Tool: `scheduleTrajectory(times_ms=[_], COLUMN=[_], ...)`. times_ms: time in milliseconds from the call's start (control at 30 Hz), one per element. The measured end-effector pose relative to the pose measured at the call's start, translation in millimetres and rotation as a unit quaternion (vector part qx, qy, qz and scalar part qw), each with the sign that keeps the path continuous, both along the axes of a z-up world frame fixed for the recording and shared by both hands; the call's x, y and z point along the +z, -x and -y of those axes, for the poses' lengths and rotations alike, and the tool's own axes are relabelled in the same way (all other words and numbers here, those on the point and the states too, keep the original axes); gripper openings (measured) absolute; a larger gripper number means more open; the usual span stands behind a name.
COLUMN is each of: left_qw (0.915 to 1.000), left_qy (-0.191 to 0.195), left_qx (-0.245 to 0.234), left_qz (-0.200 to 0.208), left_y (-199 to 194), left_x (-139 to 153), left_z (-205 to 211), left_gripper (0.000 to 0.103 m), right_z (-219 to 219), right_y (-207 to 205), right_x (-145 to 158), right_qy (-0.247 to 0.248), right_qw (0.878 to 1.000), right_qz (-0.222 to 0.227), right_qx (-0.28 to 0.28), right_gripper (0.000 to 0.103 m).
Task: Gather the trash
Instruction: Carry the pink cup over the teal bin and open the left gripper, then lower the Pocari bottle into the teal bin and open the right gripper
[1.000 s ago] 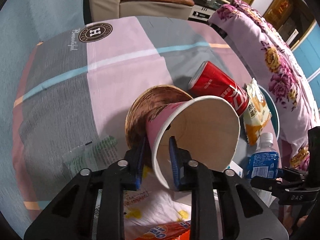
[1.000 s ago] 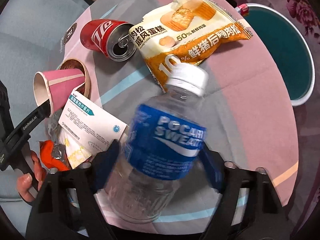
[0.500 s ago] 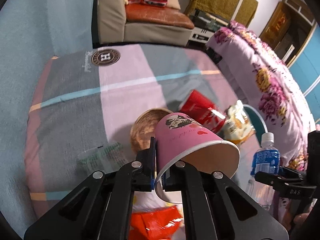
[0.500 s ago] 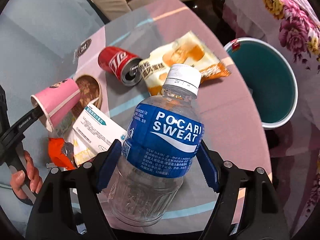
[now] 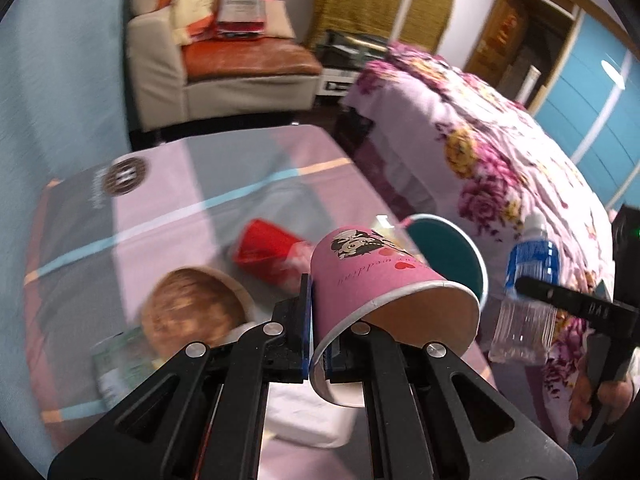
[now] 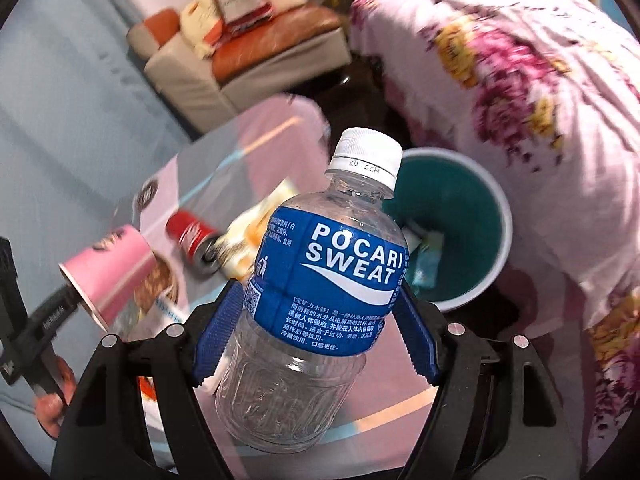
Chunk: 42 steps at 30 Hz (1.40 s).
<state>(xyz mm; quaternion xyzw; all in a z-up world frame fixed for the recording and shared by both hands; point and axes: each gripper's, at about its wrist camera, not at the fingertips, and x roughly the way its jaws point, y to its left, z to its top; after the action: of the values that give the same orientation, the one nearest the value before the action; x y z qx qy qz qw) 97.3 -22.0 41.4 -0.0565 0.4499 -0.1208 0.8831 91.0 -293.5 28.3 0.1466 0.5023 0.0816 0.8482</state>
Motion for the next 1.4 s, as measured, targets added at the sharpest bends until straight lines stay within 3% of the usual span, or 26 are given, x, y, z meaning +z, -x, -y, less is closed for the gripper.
scheduleTrajectory(times_ms=[100, 500, 967, 1033, 1067, 1100, 1167, 1400], left_qw=[0.9996, 0.9926, 0.9863, 0.9862, 0.9861, 0.9867, 0.9888, 0.9919], left_qy=[-0.004, -0.031, -0.047, -0.049, -0.049, -0.051, -0.054, -0.042], left_qx=[-0.029, -0.112, -0.141, -0.141, -0.14, -0.136, -0.126, -0.11], left_qz=[-0.002, -0.035, -0.072, -0.073, -0.074, -0.073, -0.06, -0.047], left_y=[-11, -52, -92, -94, -95, -96, -95, -92], left_x=[-3, -42, -79, -80, -81, -81, -79, -70], left_z=[38, 161, 218, 219, 220, 219, 217, 202], left_gripper=[0.005, 0.005, 0.007, 0.014, 0.028, 0.049, 0.067, 0.083], right_z=[40, 105, 138, 141, 141, 142, 141, 134], right_y=[-3, -20, -43, -46, -47, -48, -49, -52], right_x=[10, -7, -29, -30, -31, -32, -32, -32], right_qy=[0.0, -0.004, 0.008, 0.007, 0.008, 0.008, 0.01, 0.016], right_qw=[0.999, 0.997, 0.996, 0.996, 0.996, 0.996, 0.996, 0.996], right_qz=[0.021, 0.02, 0.002, 0.0, -0.001, -0.002, -0.003, -0.006], right_qx=[-0.033, -0.075, -0.092, -0.094, -0.094, -0.094, -0.093, -0.087], right_gripper=[0.072, 0.072, 0.072, 0.072, 0.072, 0.072, 0.072, 0.072])
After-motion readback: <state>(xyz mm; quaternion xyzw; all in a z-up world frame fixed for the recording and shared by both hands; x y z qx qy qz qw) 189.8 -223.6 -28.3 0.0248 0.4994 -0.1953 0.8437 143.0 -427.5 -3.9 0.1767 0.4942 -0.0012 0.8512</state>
